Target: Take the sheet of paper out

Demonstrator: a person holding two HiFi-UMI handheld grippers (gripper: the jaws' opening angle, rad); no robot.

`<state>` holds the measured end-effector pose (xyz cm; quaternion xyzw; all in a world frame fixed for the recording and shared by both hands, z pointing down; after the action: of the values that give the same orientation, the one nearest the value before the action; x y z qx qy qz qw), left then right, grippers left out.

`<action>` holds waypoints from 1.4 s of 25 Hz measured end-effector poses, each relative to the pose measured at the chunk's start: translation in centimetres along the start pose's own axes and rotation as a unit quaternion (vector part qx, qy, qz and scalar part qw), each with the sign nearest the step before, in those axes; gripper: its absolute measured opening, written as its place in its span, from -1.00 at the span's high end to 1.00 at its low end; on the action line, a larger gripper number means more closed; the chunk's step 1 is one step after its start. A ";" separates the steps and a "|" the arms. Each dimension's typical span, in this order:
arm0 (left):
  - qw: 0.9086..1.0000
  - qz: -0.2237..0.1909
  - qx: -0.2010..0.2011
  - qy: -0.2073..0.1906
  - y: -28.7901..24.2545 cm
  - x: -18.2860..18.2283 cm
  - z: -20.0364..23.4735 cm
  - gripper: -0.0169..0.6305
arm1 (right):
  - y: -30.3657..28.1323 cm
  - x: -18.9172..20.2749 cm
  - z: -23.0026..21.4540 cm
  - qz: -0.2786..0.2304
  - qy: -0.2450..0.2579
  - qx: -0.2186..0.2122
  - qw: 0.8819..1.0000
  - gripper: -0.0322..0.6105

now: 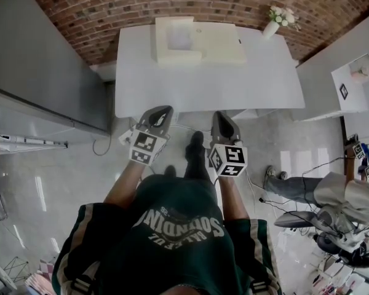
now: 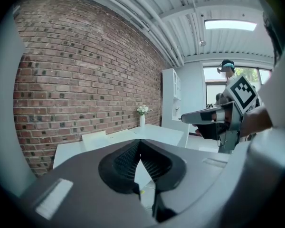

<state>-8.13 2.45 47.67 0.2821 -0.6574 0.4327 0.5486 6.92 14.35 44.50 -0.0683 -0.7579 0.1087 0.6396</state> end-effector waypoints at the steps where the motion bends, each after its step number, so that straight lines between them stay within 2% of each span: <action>1: 1.000 0.004 0.000 0.001 -0.4 0.0 0.1 0.91 | -0.4 -0.1 -0.3 0.000 -0.001 -0.001 1.000 0.90; 9: 1.000 0.007 -0.020 0.002 -5.8 -1.2 1.7 0.91 | -5.7 -1.7 -4.0 -0.002 -0.001 -0.030 1.000 0.90; 15: 0.999 0.011 -0.042 0.008 -11.5 -2.3 3.4 0.91 | -11.0 -3.5 -8.5 0.005 0.001 -0.055 0.998 0.90; 19: 0.998 0.020 -0.060 0.018 -15.3 -3.9 4.5 0.91 | -14.8 -5.0 -11.5 0.014 0.000 -0.077 0.997 0.90; 22: 0.996 0.034 -0.077 0.021 -17.9 -3.9 5.7 0.91 | -17.8 -6.1 -13.3 0.020 0.002 -0.094 0.995 0.90; 30: 0.991 0.048 -0.121 0.035 -24.6 -6.2 7.8 0.91 | -25.0 -8.7 -18.1 0.042 0.000 -0.151 0.988 0.90; 35: 0.985 0.047 -0.158 0.043 -26.8 -7.9 8.8 0.91 | -28.9 -9.1 -19.4 0.056 0.002 -0.194 0.979 0.90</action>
<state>12.21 -18.56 46.78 0.1414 -0.7059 0.3605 0.5931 28.63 -14.30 46.14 -0.2336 -0.7584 -0.0052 0.6084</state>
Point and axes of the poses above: the fingertips, and each gripper's own axes: y backward along the fingers, z to its left, x out of its underside, the point moved 5 cm from there along y, backward along the fingers, and after that the axes turned 9 degrees about -x, right-handed, at the moved point
